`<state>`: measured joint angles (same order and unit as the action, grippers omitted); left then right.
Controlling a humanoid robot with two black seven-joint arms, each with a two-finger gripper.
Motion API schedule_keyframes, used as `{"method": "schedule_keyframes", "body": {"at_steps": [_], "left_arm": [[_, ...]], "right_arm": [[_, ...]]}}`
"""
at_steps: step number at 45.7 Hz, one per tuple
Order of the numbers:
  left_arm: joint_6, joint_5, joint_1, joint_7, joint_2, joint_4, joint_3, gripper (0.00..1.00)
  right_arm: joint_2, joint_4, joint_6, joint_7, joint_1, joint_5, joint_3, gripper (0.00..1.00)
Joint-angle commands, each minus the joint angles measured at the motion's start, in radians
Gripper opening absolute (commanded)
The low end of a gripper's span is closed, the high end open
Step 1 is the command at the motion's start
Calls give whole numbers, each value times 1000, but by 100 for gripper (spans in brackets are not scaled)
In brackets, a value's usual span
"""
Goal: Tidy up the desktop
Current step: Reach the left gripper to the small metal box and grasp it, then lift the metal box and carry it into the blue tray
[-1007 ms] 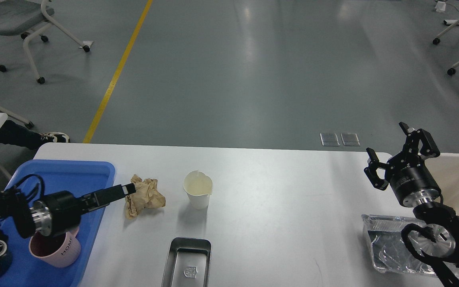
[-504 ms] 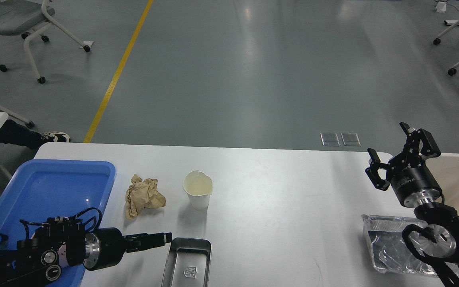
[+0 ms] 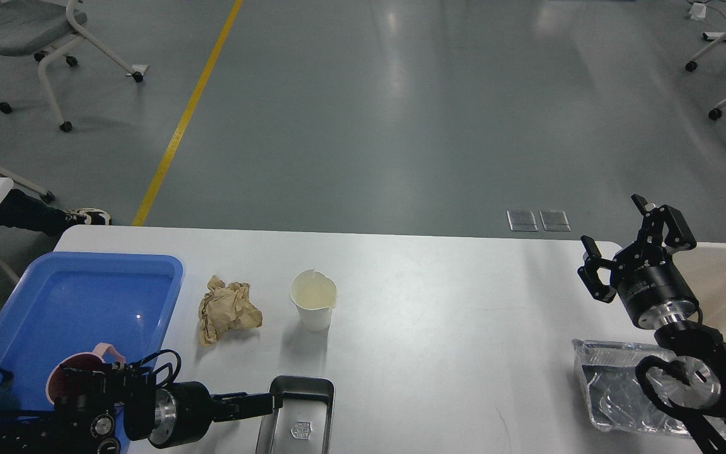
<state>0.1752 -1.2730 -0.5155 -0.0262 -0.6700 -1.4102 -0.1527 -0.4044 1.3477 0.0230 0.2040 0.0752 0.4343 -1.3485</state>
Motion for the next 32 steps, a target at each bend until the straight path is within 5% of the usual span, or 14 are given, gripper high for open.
{"method": "schedule_keyframes", "body": {"at_steps": [1, 5, 12, 19, 32], "left_arm": [[-5, -12, 0, -3, 10, 10, 30, 71], [-10, -19, -1, -3, 12, 13, 50, 43], [-10, -19, -3, 0, 12, 20, 71, 28], [-8, -19, -4, 22, 10, 20, 85, 0], [-11, -20, -15, 25, -2, 19, 105, 0]], "right_arm": [[-1, 1, 0, 0, 2, 1, 0, 100], [-1, 1, 0, 0, 2, 1, 0, 100], [1, -1, 0, 0, 3, 1, 0, 100], [1, -1, 0, 0, 5, 1, 0, 100], [-2, -4, 1, 0, 9, 1, 0, 100]]}}
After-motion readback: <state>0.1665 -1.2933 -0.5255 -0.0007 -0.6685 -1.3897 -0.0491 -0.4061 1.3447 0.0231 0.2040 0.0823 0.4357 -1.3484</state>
